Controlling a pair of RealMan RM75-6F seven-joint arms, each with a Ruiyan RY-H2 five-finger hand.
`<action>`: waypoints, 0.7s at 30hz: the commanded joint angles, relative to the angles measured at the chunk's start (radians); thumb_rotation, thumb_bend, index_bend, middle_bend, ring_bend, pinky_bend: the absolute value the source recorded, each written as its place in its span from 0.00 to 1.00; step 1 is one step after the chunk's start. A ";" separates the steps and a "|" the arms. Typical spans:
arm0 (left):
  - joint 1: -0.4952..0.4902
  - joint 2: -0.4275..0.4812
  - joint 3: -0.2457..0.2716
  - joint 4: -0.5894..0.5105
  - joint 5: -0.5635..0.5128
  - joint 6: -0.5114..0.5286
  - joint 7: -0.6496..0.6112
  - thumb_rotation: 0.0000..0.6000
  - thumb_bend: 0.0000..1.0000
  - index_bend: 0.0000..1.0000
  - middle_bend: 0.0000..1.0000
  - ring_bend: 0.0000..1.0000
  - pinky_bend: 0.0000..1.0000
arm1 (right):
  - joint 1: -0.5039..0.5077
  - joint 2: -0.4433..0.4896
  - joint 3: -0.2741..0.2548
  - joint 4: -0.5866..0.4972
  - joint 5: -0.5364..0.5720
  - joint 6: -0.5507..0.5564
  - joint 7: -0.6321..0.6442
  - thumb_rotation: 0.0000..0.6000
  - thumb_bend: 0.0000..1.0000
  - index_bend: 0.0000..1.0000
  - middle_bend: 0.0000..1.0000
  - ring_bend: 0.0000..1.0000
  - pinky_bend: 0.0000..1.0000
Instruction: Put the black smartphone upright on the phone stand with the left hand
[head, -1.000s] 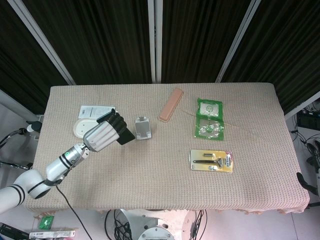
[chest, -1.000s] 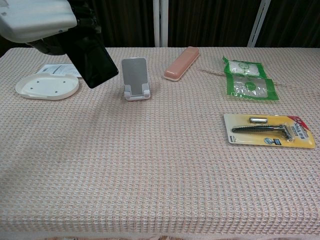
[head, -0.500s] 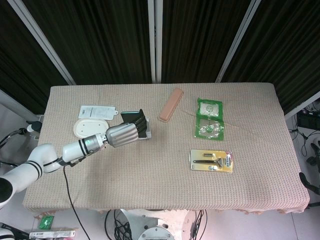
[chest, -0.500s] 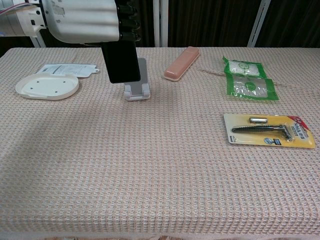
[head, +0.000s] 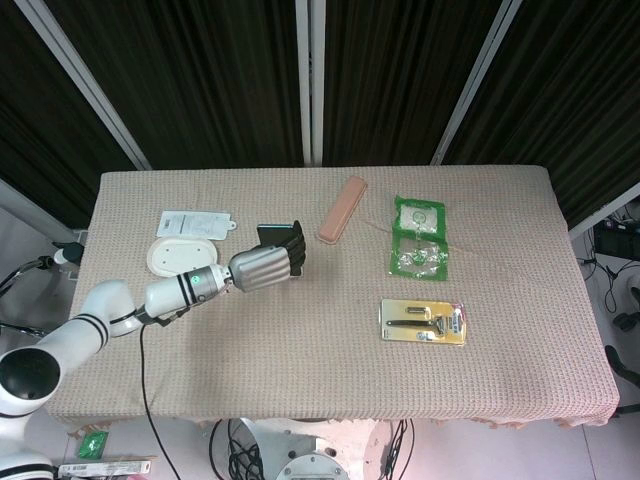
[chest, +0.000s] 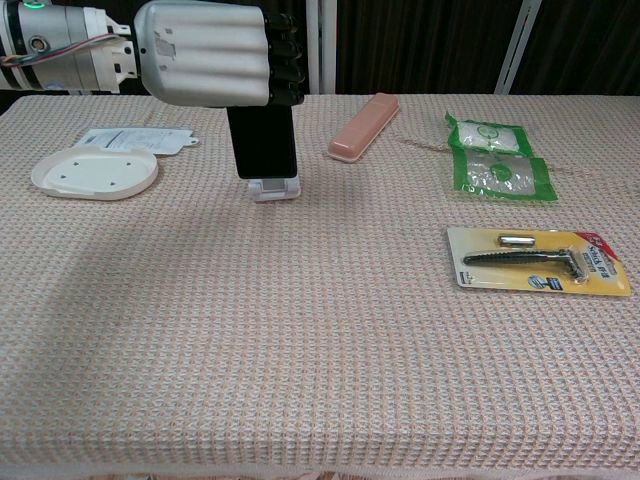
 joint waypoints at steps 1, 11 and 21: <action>-0.009 -0.018 0.009 0.015 -0.004 -0.006 -0.004 1.00 0.35 0.50 0.50 0.39 0.28 | -0.001 0.000 0.001 0.004 0.002 -0.002 0.004 1.00 0.22 0.00 0.00 0.00 0.00; -0.025 -0.041 0.016 0.037 -0.046 -0.054 0.011 1.00 0.35 0.50 0.50 0.39 0.28 | -0.004 -0.003 0.000 0.017 0.010 -0.010 0.019 1.00 0.21 0.00 0.00 0.00 0.00; -0.024 -0.034 0.005 0.003 -0.107 -0.090 0.016 1.00 0.35 0.50 0.49 0.39 0.28 | -0.006 -0.008 0.001 0.027 0.013 -0.014 0.026 1.00 0.21 0.00 0.00 0.00 0.00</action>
